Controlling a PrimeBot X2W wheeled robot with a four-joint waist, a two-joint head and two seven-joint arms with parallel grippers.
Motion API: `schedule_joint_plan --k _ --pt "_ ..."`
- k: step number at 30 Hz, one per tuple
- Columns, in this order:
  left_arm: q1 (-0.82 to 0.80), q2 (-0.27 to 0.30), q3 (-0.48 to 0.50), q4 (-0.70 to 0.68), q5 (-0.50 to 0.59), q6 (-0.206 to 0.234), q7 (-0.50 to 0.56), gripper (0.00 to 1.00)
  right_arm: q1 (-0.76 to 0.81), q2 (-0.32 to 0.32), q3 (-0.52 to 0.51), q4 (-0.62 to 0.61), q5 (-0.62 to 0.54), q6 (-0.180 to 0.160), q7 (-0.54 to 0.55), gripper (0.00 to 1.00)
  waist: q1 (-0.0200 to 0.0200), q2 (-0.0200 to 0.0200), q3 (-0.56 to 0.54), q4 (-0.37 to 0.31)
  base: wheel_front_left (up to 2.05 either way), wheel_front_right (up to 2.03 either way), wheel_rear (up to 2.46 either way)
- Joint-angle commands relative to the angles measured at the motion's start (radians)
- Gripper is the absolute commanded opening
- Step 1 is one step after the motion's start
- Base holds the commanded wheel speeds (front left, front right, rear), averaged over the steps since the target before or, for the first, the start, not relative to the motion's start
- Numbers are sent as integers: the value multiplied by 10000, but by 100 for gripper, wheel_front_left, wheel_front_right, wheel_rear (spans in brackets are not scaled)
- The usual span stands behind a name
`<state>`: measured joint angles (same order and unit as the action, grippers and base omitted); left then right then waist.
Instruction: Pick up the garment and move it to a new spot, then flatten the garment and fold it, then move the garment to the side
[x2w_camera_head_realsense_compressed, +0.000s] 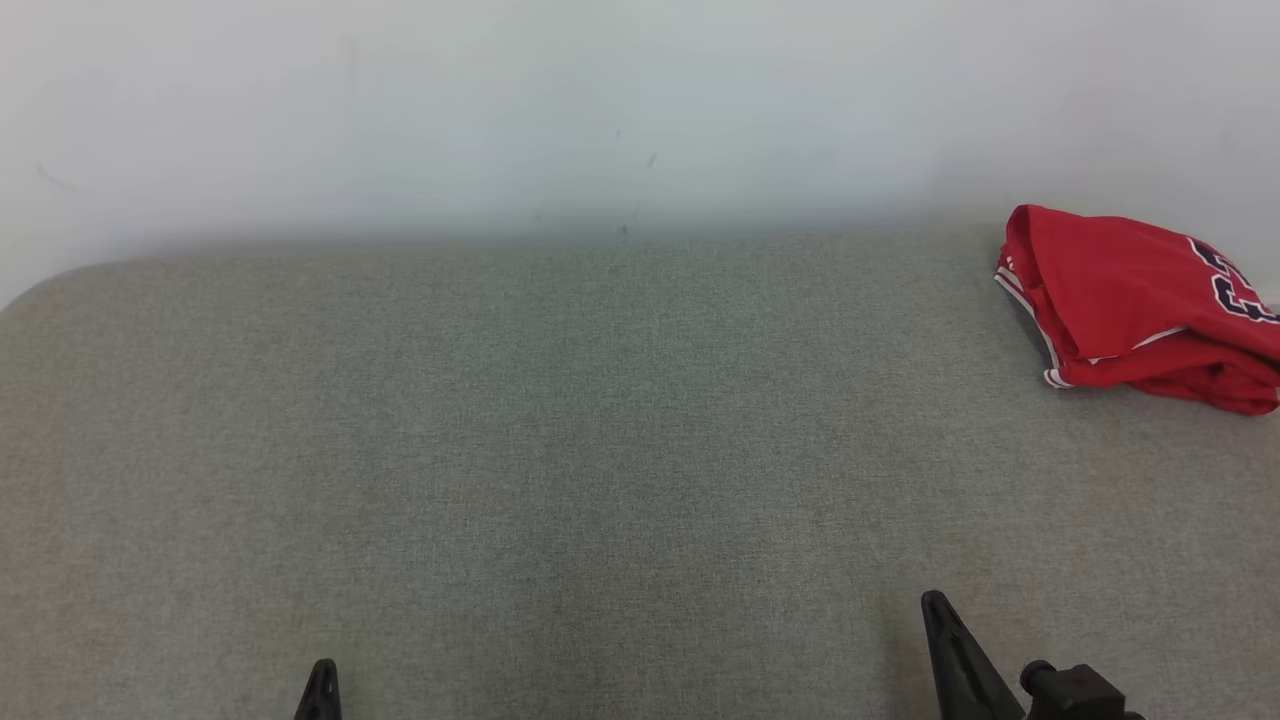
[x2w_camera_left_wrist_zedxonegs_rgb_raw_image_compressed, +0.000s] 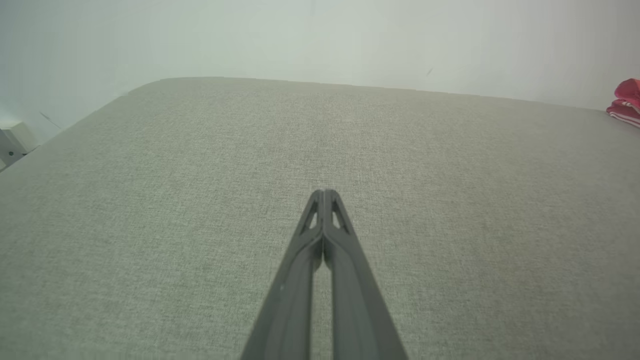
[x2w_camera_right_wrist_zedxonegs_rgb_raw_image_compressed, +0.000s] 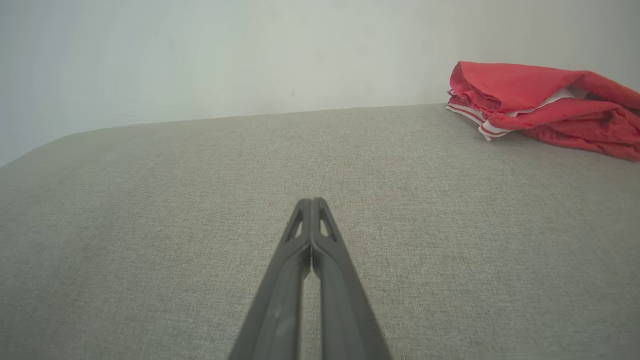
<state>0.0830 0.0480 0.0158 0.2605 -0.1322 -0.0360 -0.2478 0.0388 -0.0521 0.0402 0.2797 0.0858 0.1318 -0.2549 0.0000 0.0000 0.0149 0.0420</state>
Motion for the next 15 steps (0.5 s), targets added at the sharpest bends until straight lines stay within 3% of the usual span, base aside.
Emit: schedule_joint_plan --k 1,15 --pt "-176 18 108 -79 -497 -44 124 0 -146 -11 -36 -159 545 -1 71 0 0 0 -3 -6 0 0 0" --pt "-492 21 232 -164 -3389 -228 777 0 -439 -94 -241 -199 3597 -3 720 0 0 0 -17 -57 0 0 0"
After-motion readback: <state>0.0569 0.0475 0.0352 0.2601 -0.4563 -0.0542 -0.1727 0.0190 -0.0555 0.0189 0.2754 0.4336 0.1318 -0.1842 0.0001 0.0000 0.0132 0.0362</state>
